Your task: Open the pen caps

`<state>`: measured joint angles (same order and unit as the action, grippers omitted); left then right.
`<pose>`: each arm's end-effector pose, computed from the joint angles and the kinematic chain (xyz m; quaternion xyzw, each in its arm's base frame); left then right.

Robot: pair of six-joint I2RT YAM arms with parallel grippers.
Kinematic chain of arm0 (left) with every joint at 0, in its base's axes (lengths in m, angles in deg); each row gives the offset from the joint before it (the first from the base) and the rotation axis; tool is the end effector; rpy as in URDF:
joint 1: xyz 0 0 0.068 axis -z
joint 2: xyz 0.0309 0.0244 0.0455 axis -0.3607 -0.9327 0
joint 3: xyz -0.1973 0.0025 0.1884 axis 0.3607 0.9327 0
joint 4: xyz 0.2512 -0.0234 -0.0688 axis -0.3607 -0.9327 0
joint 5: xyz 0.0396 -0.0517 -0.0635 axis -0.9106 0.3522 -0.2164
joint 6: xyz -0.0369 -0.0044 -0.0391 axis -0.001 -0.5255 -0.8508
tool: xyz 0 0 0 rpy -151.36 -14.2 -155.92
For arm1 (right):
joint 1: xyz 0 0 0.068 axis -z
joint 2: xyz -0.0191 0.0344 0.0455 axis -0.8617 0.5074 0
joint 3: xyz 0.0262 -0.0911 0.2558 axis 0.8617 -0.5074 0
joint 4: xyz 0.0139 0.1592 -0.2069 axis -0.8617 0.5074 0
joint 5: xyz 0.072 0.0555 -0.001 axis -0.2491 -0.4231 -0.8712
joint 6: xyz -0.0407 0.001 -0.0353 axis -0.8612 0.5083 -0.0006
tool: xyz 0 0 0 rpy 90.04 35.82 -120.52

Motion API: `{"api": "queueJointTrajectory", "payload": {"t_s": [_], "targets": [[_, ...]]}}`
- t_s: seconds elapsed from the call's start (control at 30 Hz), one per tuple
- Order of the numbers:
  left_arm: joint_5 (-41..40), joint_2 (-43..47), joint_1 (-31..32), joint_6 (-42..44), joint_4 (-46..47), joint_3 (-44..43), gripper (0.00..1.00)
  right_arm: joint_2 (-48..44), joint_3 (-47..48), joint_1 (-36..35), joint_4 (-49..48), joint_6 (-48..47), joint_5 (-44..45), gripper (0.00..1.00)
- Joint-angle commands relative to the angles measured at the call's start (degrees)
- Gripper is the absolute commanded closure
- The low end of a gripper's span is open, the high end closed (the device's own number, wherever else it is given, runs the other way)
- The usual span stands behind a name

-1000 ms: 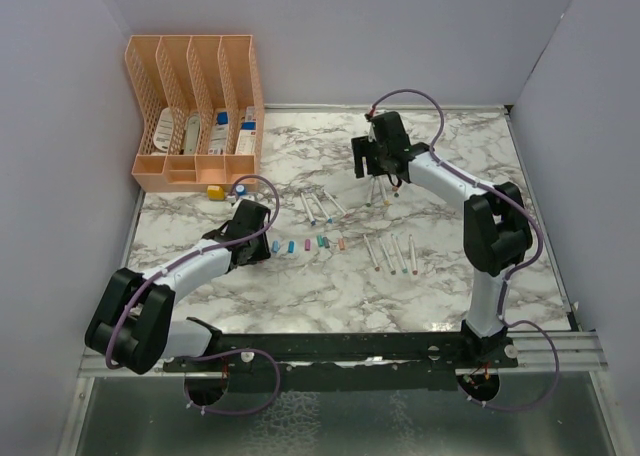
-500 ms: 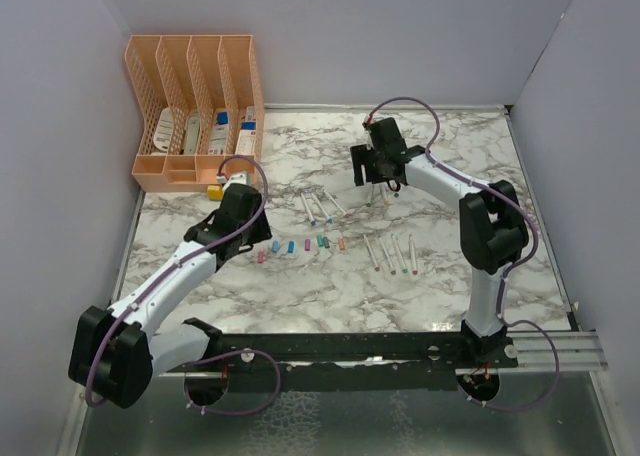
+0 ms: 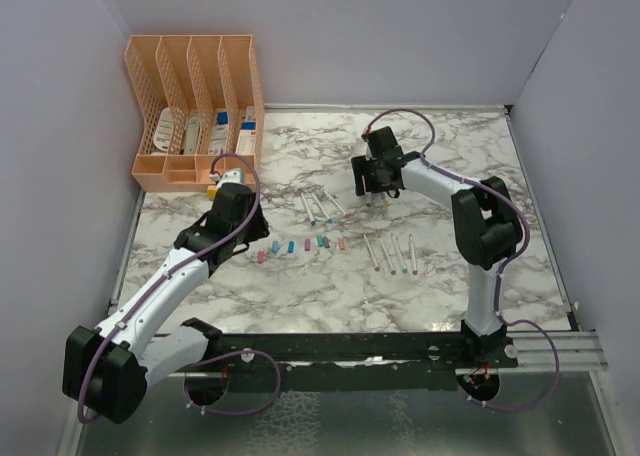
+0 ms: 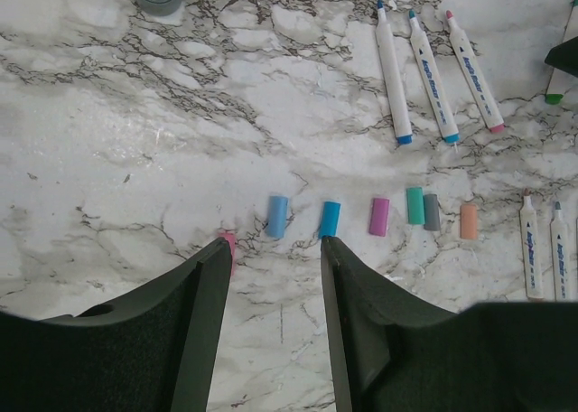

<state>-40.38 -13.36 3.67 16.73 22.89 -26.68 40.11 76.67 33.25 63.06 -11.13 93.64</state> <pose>0.2003 -0.0852 0.2566 -0.1232 0.8993 -0.1304 0.3989 0.3915 0.1906 0.1803 -0.0956 0.9508 0.0710 0.2860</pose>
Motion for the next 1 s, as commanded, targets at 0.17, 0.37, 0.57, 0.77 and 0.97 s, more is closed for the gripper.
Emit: {"api": "queueJointTrajectory", "payload": {"t_s": [0.17, 0.37, 0.57, 0.77, 0.97], "targets": [[-0.6, 2.1, -0.3, -0.9, 0.7, -1.3, 0.53, 3.7, -1.5, -0.3, -1.4, 1.1, -2.5, 0.40], [-0.5, 2.4, -0.3, -1.1, 1.3, -1.7, 0.53, 5.8, -1.6, -0.3, -1.5, 1.4, -3.7, 0.63], [0.6, 2.4, -0.2, -1.8, 2.9, -2.6, 0.53, 7.1, -1.2, -0.3, -1.4, 2.0, -4.7, 0.99], [4.5, 1.6, -0.2, -5.3, 10.9, -3.0, 0.51, -1.5, -6.0, -0.3, -9.3, 0.3, -4.7, 0.99], [14.2, -7.2, -0.3, -9.7, 26.0, -6.1, 0.42, -17.3, -14.8, -0.3, -18.4, -2.9, -13.7, 0.99]]}}
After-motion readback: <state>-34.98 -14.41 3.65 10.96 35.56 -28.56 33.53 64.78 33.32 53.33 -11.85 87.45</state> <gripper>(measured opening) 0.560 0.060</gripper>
